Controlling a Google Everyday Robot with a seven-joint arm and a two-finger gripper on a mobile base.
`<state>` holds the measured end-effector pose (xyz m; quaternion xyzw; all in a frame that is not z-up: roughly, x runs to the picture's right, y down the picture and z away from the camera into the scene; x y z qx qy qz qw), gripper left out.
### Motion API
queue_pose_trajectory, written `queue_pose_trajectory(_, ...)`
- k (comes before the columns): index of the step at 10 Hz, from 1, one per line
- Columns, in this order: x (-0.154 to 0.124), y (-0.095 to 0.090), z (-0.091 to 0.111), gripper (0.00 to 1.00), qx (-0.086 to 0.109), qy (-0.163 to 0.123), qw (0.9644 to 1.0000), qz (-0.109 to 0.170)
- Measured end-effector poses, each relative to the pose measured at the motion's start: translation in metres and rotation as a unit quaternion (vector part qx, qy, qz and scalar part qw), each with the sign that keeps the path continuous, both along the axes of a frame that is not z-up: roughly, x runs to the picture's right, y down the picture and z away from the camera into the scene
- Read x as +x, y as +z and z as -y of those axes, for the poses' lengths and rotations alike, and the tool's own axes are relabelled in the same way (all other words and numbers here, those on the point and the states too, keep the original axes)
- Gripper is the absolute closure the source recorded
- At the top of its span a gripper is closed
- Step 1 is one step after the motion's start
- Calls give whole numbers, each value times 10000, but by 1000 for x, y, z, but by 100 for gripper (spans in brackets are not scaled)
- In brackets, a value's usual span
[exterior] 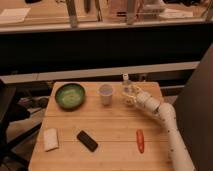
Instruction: Stand the bottle upright
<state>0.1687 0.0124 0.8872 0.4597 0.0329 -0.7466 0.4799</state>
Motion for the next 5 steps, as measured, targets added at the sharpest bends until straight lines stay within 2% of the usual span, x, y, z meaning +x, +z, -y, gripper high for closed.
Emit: queue_pose_trajectory(5,-4,0,-10,100,-157,-247,9993,-217)
